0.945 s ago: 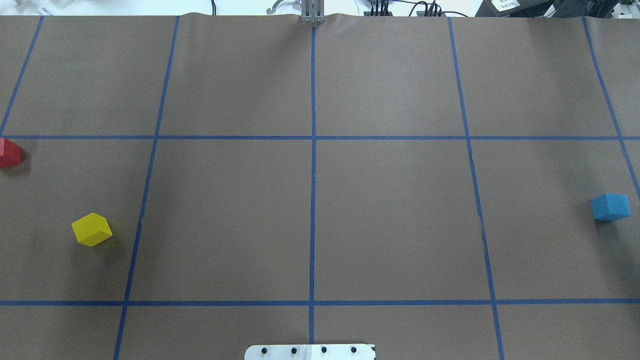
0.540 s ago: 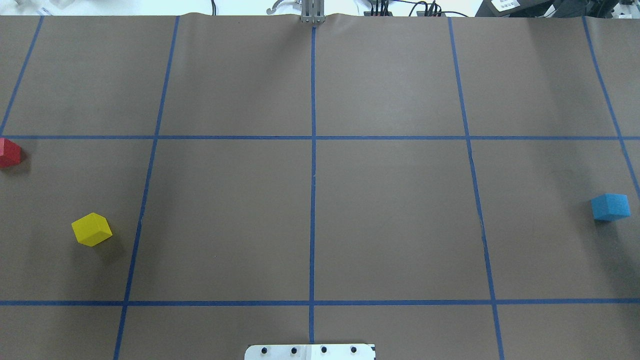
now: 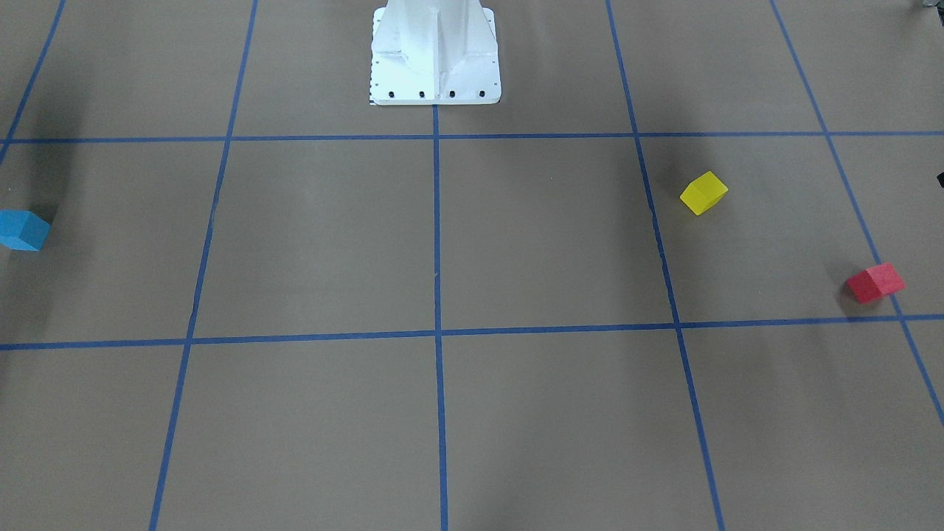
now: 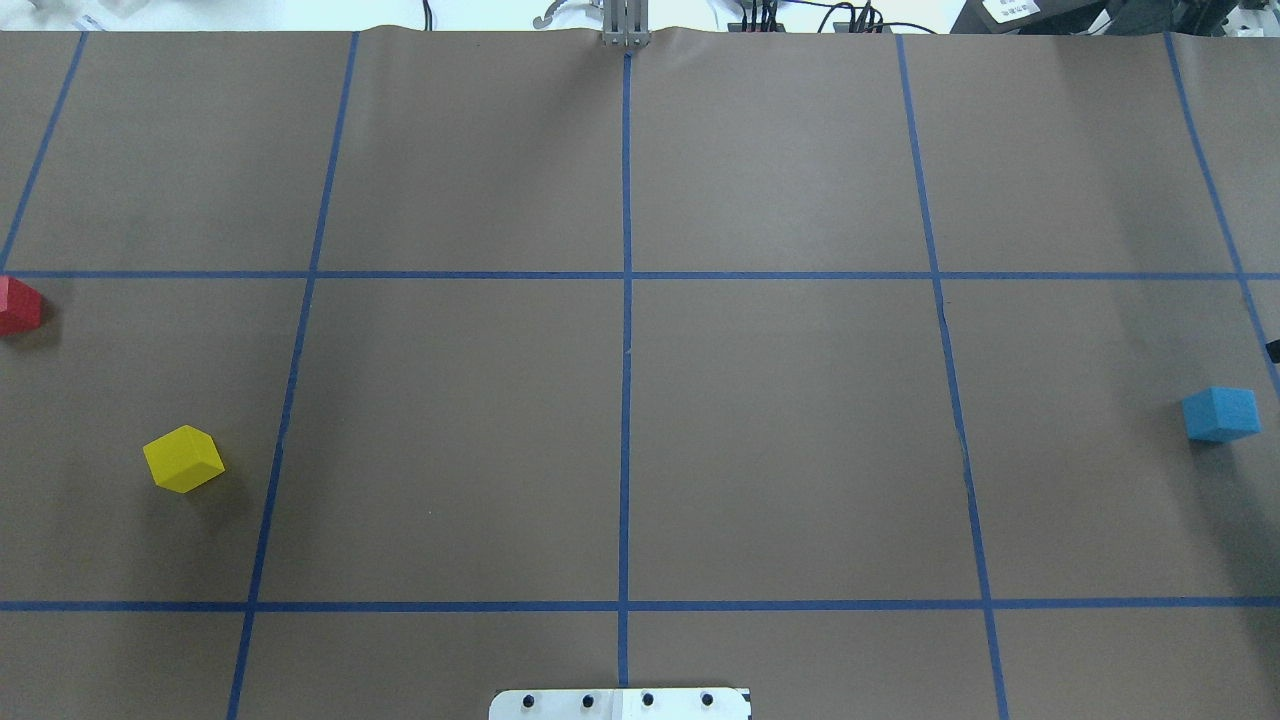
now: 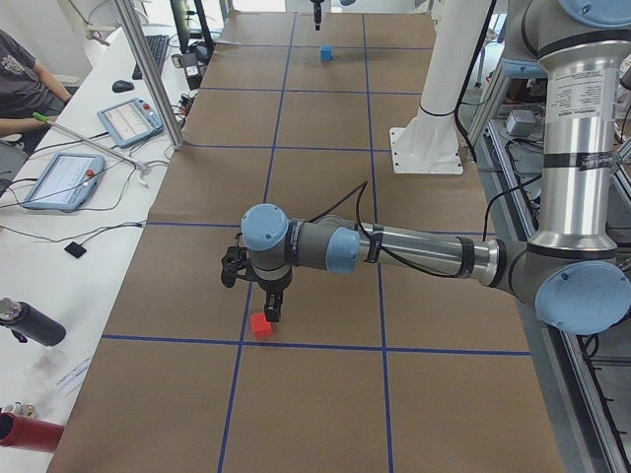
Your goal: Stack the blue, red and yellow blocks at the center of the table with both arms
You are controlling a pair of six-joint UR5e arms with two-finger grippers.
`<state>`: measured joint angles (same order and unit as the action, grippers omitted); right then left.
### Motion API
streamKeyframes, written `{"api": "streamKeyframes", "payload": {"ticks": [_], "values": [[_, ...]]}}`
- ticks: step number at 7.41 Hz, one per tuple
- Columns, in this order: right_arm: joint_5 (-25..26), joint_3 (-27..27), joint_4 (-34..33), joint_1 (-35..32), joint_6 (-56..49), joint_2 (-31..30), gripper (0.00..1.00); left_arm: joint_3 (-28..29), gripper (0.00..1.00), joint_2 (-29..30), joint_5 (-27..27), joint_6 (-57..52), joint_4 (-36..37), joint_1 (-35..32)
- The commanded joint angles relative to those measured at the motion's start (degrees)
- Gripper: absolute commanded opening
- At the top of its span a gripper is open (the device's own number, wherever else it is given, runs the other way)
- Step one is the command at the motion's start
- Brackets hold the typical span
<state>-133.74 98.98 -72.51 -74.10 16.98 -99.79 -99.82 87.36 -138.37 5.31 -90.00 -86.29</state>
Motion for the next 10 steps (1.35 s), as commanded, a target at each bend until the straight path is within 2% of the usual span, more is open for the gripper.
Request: {"api": "streamKeyframes", "payload": {"ticks": [1,4,5,8,10], "values": [[0.0,-1.6,0.9,2.2,1.0,-0.2,1.00,0.0,1.00,0.0,-0.1,0.0,0.0,0.0],[0.7,-1.8,1.1,6.5,5.8,0.4,1.00,0.0,1.00,0.0,0.0,0.0,0.0,0.1],[2.1,-2.2,1.1,6.9,6.0,0.4,1.00,0.1,1.00,0.0,0.0,0.0,0.0,0.1],[2.0,-4.3,0.9,7.0,7.2,1.3,0.99,0.1,1.00,0.0,0.0,-0.1,0.0,0.1],[2.1,-6.0,4.2,7.3,8.0,1.2,0.98,0.1,1.00,0.0,0.0,0.0,0.0,0.1]]}}
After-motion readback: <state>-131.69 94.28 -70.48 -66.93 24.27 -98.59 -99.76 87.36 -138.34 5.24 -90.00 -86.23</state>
